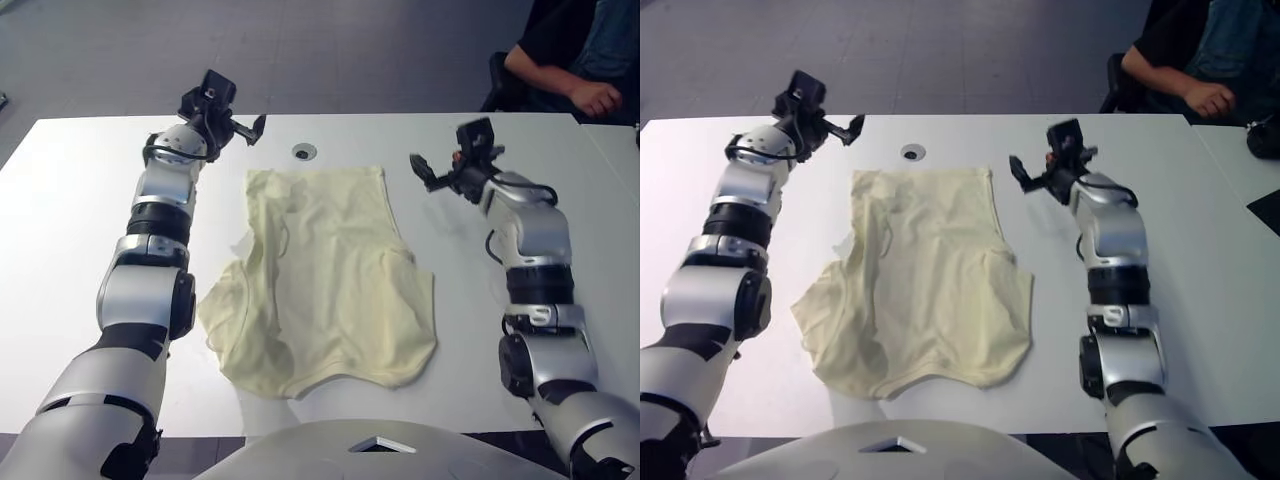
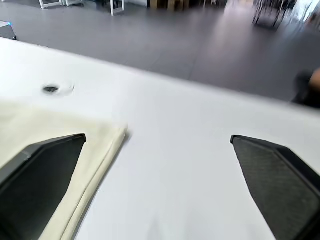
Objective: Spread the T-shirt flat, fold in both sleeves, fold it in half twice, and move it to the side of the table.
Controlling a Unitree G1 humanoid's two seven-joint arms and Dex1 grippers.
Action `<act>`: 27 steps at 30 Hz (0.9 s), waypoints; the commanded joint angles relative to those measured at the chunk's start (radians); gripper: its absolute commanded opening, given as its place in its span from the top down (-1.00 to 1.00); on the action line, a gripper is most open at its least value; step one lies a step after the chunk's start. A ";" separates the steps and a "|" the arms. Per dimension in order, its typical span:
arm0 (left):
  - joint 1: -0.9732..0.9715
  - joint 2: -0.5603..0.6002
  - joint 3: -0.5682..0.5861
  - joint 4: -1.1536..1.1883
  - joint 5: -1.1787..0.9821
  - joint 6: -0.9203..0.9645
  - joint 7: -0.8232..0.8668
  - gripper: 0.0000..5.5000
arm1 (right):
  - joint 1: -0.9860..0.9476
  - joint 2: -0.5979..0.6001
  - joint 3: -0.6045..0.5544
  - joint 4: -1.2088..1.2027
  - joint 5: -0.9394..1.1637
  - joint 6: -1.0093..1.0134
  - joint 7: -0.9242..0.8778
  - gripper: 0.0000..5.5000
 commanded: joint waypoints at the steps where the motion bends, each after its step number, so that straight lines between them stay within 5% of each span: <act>1: 0.639 0.141 0.375 -1.197 -0.279 0.773 -0.082 -0.96 | 0.390 -0.132 -0.372 -0.677 0.358 0.851 0.190 -0.96; 5: 0.548 0.109 0.490 -1.310 -0.337 0.943 0.004 -0.96 | 0.506 -0.143 -0.368 -0.687 0.381 0.910 0.209 -0.96; 15: 0.406 0.075 0.523 -1.430 -0.380 1.217 0.079 -0.96 | 0.655 -0.023 -0.317 -0.775 0.478 0.912 0.112 -0.95; 27: 0.351 0.027 0.522 -1.484 -0.406 1.372 0.161 -0.96 | 0.498 0.118 -0.314 -0.655 0.475 0.911 -0.116 -0.19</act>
